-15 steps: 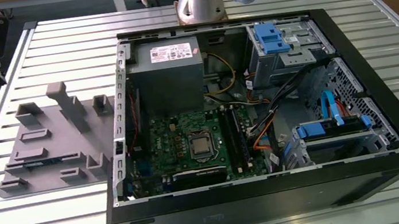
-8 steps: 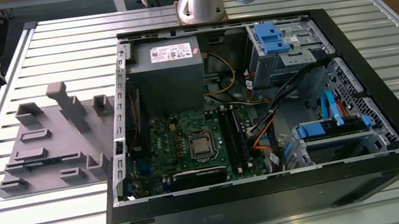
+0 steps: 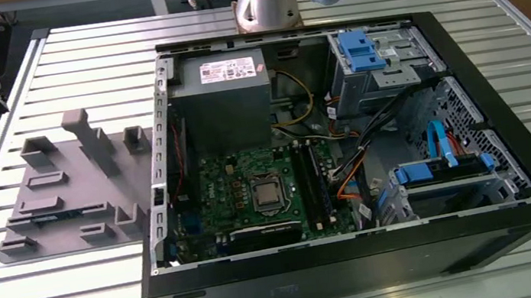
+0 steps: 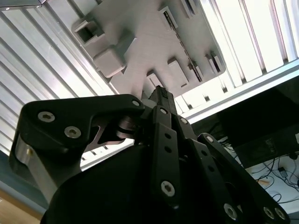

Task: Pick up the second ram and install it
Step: 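Pick up the second ram and move it above second insertion slot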

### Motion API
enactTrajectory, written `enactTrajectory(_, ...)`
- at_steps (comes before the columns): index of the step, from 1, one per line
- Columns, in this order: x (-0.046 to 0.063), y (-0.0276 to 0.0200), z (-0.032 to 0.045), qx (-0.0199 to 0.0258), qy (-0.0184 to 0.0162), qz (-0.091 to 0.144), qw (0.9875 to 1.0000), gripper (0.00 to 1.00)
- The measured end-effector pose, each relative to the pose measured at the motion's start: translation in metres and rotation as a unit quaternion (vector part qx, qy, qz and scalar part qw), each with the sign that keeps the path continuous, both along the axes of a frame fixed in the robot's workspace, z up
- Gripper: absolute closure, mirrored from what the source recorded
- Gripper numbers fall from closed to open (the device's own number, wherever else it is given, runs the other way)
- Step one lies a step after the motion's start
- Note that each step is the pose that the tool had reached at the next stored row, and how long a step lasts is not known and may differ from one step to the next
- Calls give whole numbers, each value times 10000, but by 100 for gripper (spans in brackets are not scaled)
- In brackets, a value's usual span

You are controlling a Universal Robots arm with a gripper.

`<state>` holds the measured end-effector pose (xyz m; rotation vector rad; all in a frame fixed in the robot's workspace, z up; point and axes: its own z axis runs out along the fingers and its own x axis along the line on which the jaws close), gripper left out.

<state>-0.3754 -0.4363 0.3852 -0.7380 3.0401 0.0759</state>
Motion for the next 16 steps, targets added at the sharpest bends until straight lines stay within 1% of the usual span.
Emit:
enactTrajectory(4, -1, 0, 0, 0, 0, 93, 10000, 89)
enactTrajectory(8, -5, -1, 0, 0, 0, 319, 9995, 89)
enactTrajectory(11, -9, -1, 0, 0, 1, 532, 9986, 89)
enactTrajectory(13, -12, -1, -1, 0, 1, 668, 9978, 89)
enactTrajectory(16, -14, -1, -3, 0, 0, 892, 9960, 89)
